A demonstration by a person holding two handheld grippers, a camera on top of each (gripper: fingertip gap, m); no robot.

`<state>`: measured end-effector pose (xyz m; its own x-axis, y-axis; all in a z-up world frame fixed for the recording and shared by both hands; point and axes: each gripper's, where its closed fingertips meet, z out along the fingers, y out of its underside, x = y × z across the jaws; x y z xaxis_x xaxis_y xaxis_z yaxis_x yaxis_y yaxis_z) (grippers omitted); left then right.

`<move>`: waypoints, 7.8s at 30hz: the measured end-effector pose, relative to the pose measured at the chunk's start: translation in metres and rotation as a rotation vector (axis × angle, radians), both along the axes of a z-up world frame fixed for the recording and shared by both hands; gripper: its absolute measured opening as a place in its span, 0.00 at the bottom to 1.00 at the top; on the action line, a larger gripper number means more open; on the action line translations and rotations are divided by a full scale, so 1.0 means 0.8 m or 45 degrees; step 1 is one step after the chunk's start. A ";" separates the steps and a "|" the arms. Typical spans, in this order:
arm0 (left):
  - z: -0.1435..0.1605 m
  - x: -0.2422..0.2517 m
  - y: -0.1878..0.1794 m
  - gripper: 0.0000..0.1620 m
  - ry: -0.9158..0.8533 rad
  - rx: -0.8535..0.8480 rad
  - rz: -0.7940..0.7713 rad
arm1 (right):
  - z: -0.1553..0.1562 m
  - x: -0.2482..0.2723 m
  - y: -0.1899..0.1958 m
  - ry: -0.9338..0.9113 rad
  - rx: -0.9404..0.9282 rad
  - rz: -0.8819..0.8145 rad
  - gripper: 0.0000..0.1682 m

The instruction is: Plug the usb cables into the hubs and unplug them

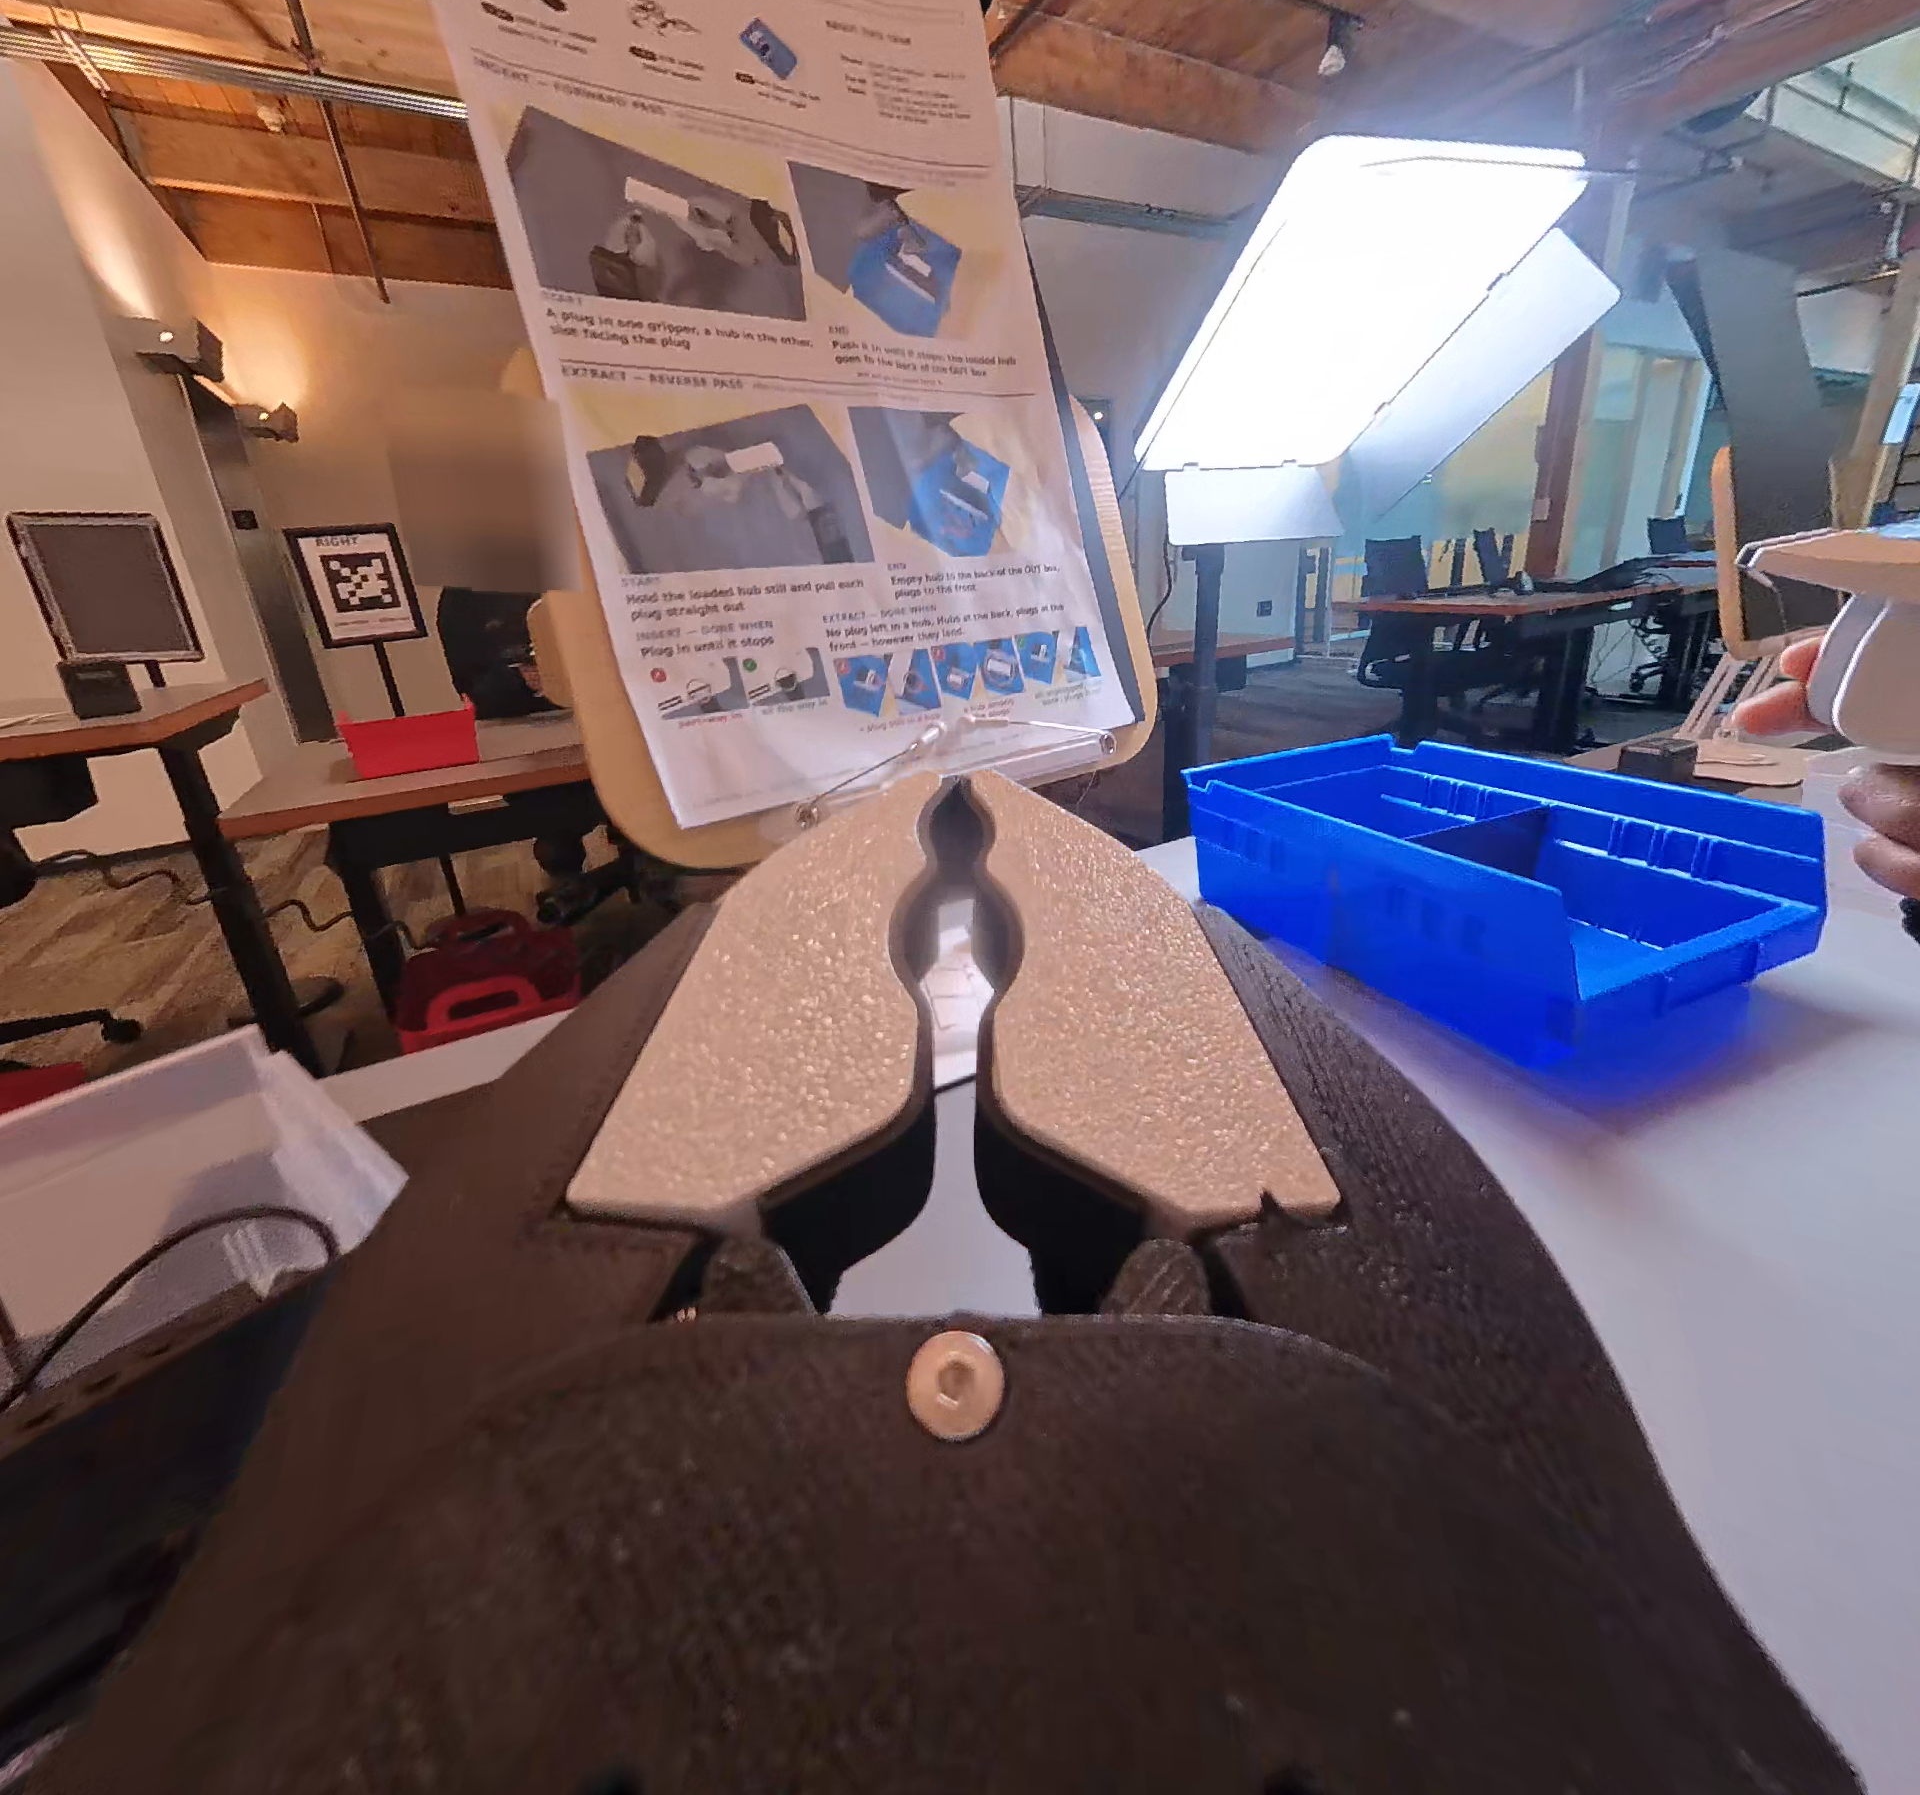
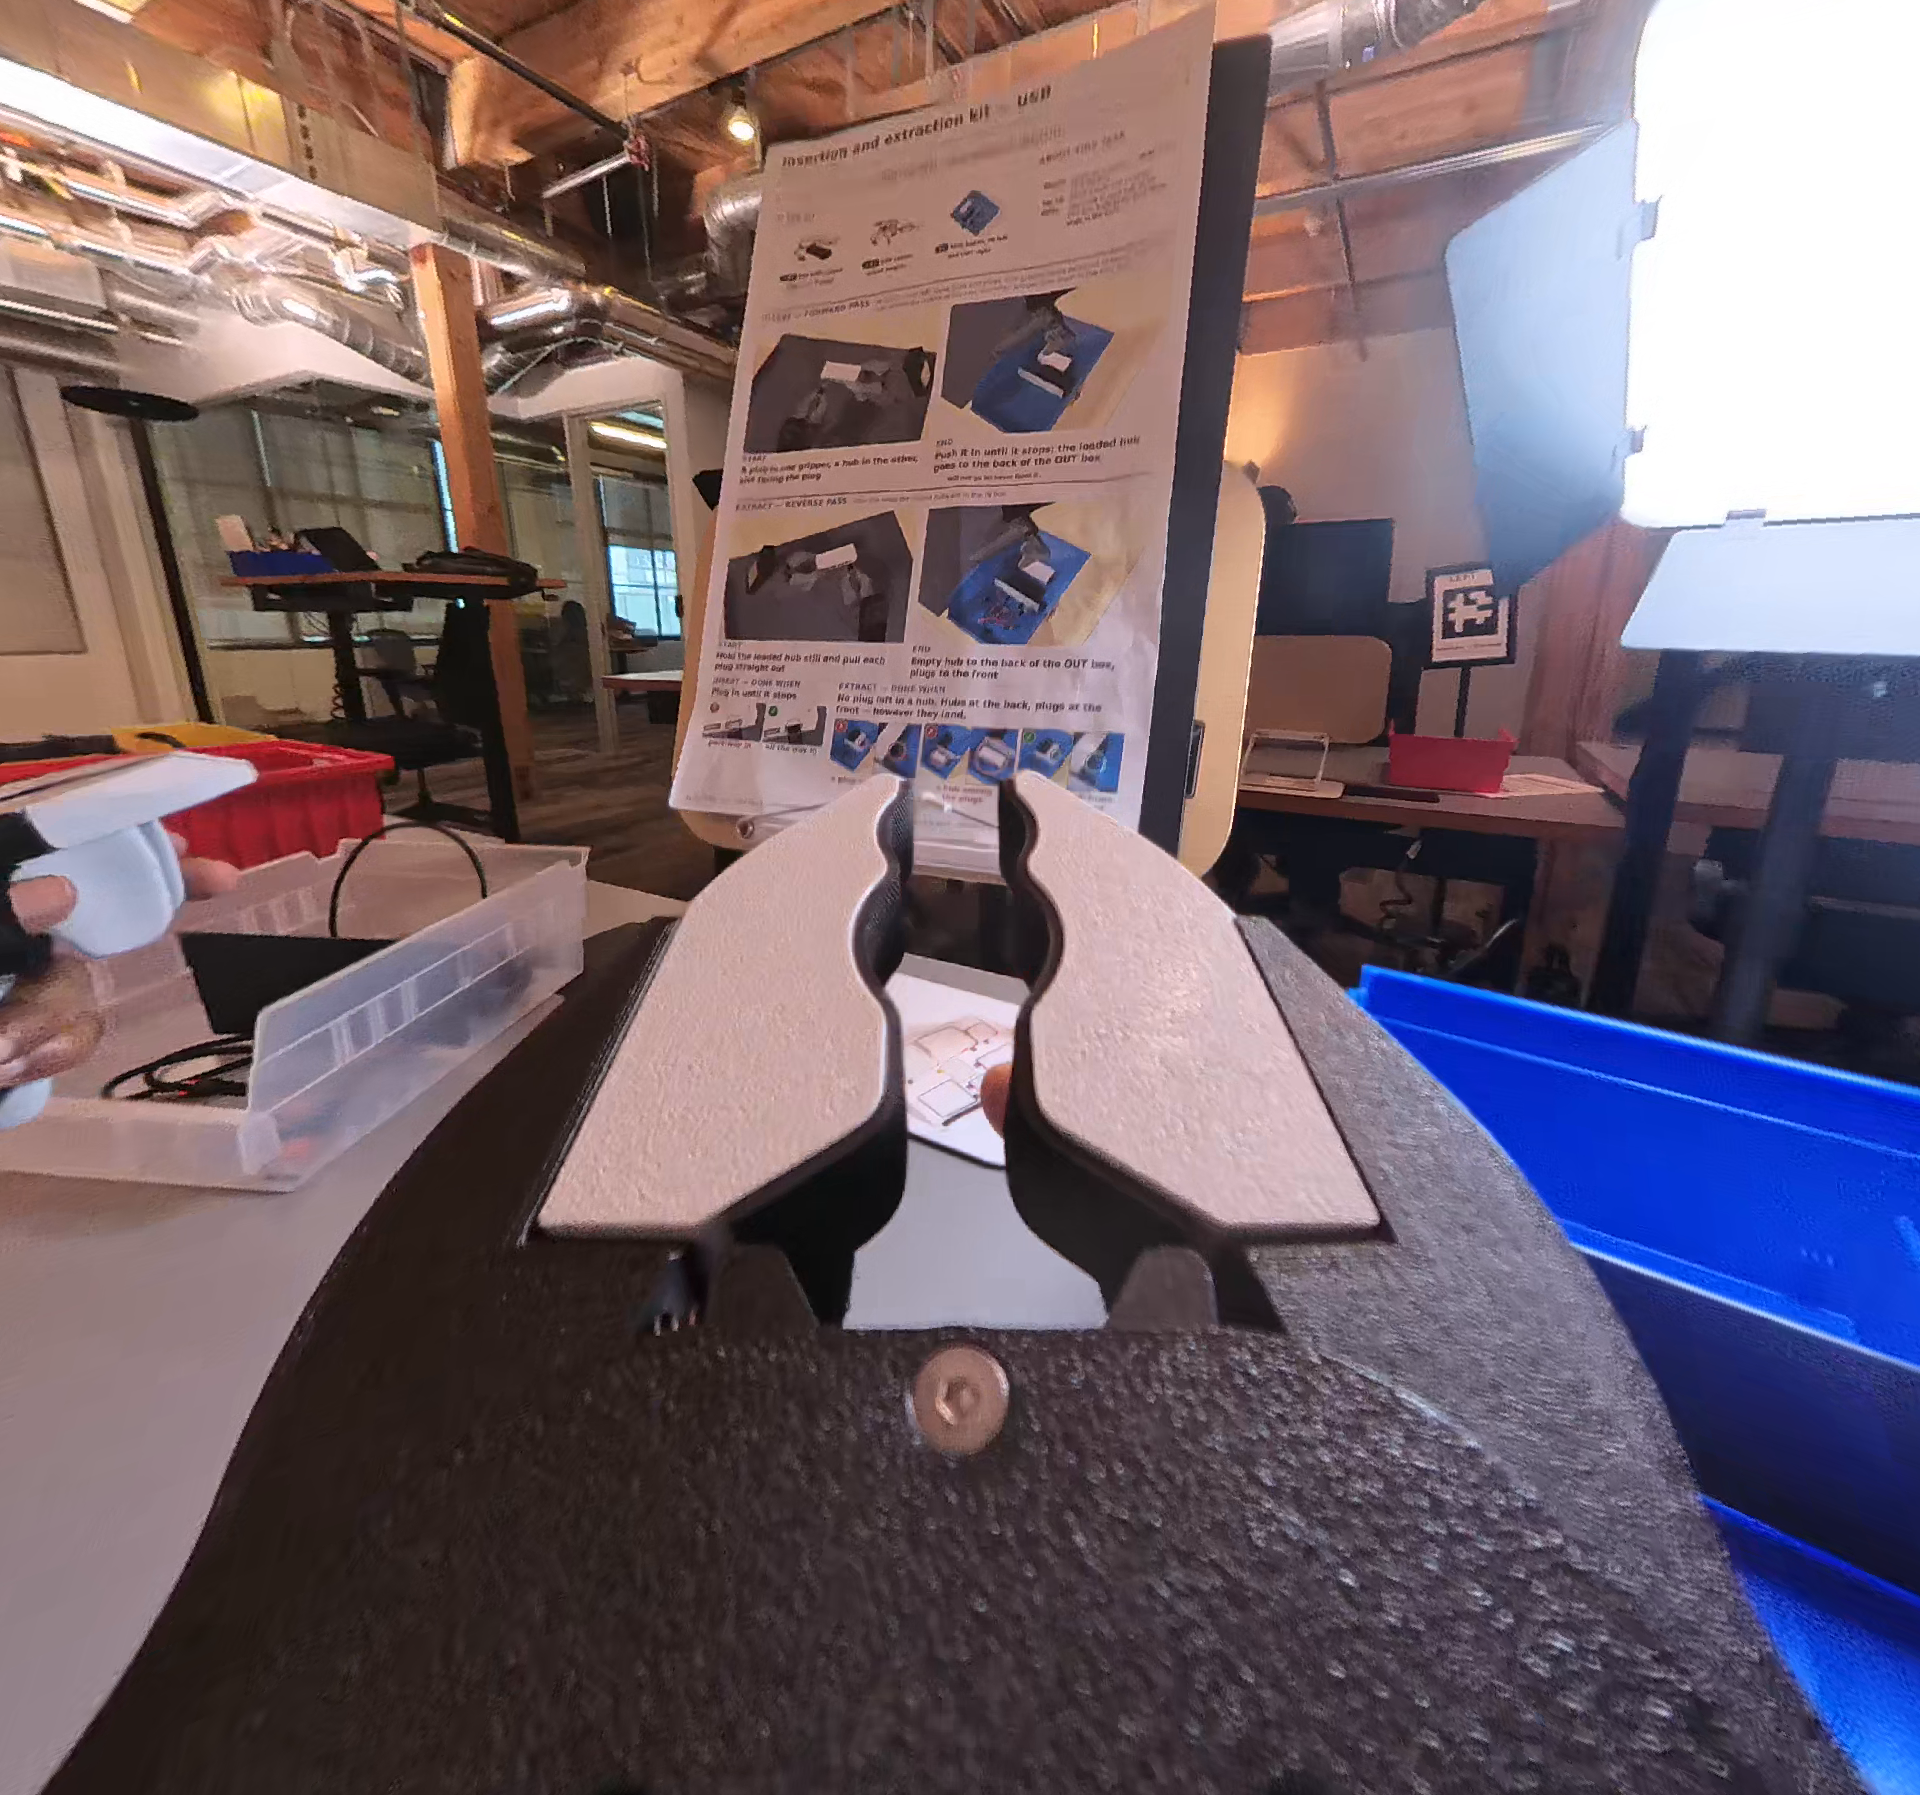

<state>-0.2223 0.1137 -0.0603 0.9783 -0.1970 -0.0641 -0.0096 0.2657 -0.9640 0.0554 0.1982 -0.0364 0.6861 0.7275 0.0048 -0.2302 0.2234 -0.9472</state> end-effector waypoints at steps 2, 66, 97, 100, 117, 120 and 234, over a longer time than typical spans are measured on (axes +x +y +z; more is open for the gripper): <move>-0.008 -0.008 -0.011 0.00 -0.008 0.005 0.006 | -0.017 0.000 -0.003 -0.008 -0.005 0.012 0.10; -0.146 0.066 0.031 0.00 0.565 -0.436 0.103 | -0.182 -0.093 -0.013 -0.824 -0.256 -0.288 0.01; -0.016 -0.170 0.055 0.03 0.631 -0.696 0.277 | -0.174 -0.087 -0.014 -0.764 -0.203 -0.240 0.02; -0.042 -0.245 0.079 0.10 0.752 -1.002 0.264 | -0.174 -0.090 -0.014 -0.767 -0.177 -0.230 0.02; -0.255 -0.351 0.079 0.37 0.995 -2.055 -0.293 | -0.194 -0.103 -0.015 -0.749 -0.160 -0.050 0.02; -0.259 -0.356 0.080 0.33 0.991 -2.057 -0.302 | -0.197 -0.105 -0.017 -0.748 -0.171 -0.031 0.02; -0.123 0.176 -0.089 0.37 0.367 -0.646 -1.087 | -0.154 -0.136 -0.193 -0.397 -0.281 1.334 0.38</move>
<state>-0.0813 0.0422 -0.1590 0.4606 -0.8876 0.0107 -0.2571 -0.1450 -0.9554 -0.0532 0.0437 -0.1592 -0.2761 0.9522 -0.1310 0.0488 -0.1223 -0.9913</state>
